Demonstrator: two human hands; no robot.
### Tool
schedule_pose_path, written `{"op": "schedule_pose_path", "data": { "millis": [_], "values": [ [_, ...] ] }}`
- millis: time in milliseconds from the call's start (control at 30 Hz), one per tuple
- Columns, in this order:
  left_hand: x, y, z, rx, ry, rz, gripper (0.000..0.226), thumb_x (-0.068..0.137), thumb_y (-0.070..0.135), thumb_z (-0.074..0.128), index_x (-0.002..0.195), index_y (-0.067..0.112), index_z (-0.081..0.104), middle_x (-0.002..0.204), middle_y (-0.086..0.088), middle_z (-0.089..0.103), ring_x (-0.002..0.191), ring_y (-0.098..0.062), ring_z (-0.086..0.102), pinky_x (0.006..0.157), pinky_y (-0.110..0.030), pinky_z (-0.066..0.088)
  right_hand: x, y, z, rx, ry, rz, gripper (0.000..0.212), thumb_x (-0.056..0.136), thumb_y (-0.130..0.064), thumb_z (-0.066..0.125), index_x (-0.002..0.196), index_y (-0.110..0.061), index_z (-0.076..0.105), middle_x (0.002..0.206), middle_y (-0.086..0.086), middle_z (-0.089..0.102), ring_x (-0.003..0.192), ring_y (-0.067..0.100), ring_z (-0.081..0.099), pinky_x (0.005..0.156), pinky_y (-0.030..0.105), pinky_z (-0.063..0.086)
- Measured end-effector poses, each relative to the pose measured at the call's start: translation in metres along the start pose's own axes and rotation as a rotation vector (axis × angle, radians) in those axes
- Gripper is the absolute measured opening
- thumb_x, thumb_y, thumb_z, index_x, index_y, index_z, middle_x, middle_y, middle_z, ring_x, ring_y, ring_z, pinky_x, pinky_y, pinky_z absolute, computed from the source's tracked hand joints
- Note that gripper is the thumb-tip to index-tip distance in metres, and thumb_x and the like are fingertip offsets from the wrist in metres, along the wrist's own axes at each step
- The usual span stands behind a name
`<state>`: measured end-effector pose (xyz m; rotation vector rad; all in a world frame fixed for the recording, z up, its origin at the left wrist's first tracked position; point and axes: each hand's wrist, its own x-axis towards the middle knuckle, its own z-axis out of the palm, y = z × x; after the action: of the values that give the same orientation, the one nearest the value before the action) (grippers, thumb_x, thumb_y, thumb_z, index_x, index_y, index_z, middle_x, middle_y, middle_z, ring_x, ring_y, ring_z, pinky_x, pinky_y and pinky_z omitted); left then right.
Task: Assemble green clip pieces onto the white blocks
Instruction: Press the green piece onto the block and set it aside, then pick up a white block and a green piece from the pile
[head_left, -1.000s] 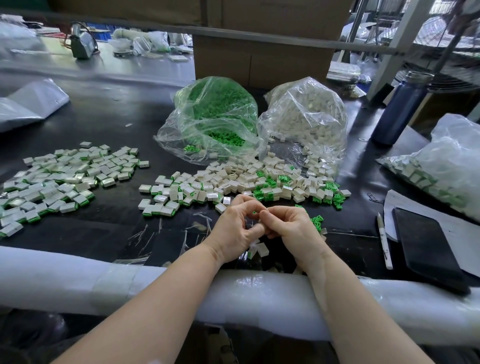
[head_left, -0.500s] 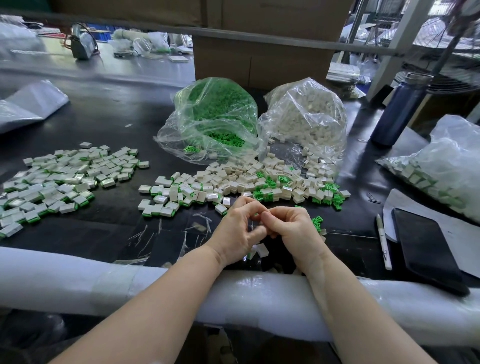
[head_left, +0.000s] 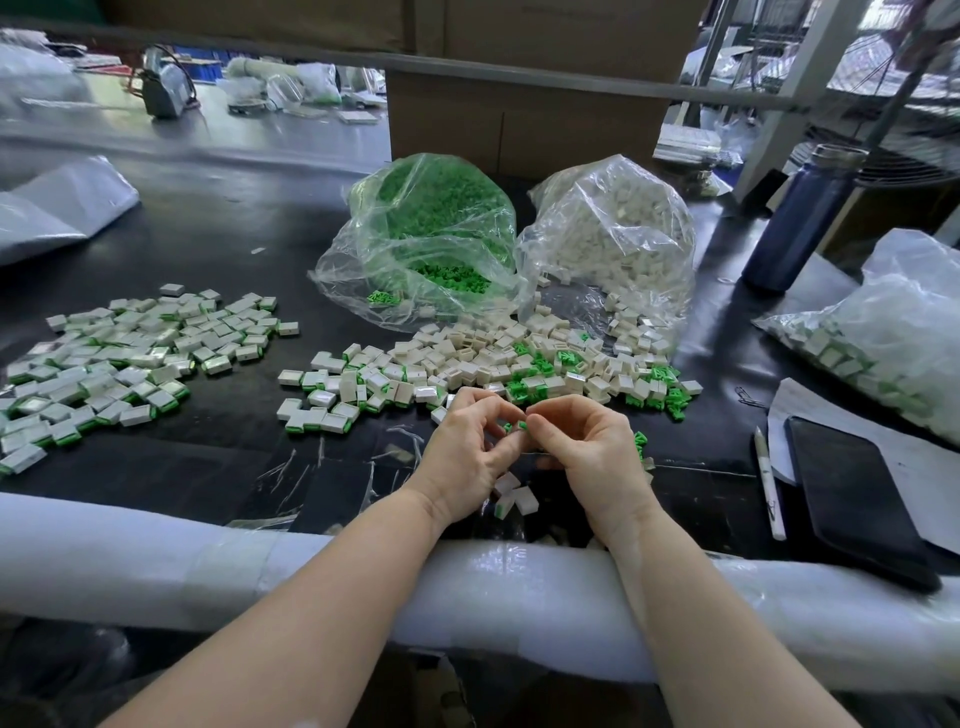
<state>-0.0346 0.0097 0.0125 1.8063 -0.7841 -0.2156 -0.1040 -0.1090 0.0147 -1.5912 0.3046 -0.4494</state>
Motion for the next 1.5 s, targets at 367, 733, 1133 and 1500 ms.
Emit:
{"op": "schedule_pose_path", "data": {
  "millis": [367,733,1133,1500],
  "values": [
    [-0.001,-0.001,0.000,0.091,0.010,-0.012,0.011,0.087,0.014,0.063,0.098,0.010,0.064,0.096,0.000,0.054,0.082,-0.019,0.057,0.073,-0.016,0.048,0.001,0.002,0.002,-0.340,0.051,-0.092,0.003,0.086,-0.011,0.065,0.083,-0.011,0.066,0.080,0.005,0.067,0.077,0.021,0.063,0.075,0.030,0.054],
    [0.004,-0.011,-0.010,0.265,0.536,-0.054,0.026,0.089,0.003,0.057,0.111,0.014,0.067,0.102,-0.003,0.064,0.083,-0.010,0.055,0.076,-0.007,0.039,0.007,0.008,-0.008,-0.497,0.409,-0.108,0.009,0.086,-0.015,0.065,0.080,-0.010,0.064,0.083,0.007,0.063,0.072,0.015,0.053,0.066,0.023,0.038],
    [0.006,-0.016,-0.006,0.641,0.260,-0.262,0.052,0.096,0.025,0.047,0.142,0.008,0.033,0.151,-0.004,0.023,0.140,-0.023,0.012,0.114,-0.030,0.013,0.007,0.007,-0.010,-0.661,0.431,-0.029,0.008,0.089,-0.013,0.060,0.082,-0.013,0.063,0.087,0.000,0.055,0.090,0.024,0.054,0.076,0.029,0.039],
    [0.012,-0.020,0.005,0.885,-0.086,-0.121,0.059,0.098,0.049,0.020,0.149,0.028,0.000,0.157,0.013,-0.003,0.142,-0.012,-0.017,0.110,-0.039,-0.019,0.004,0.005,-0.001,-0.815,0.312,-0.082,0.011,0.088,-0.010,0.060,0.093,-0.012,0.069,0.097,0.000,0.057,0.099,0.023,0.052,0.087,0.033,0.039]
  ]
}}
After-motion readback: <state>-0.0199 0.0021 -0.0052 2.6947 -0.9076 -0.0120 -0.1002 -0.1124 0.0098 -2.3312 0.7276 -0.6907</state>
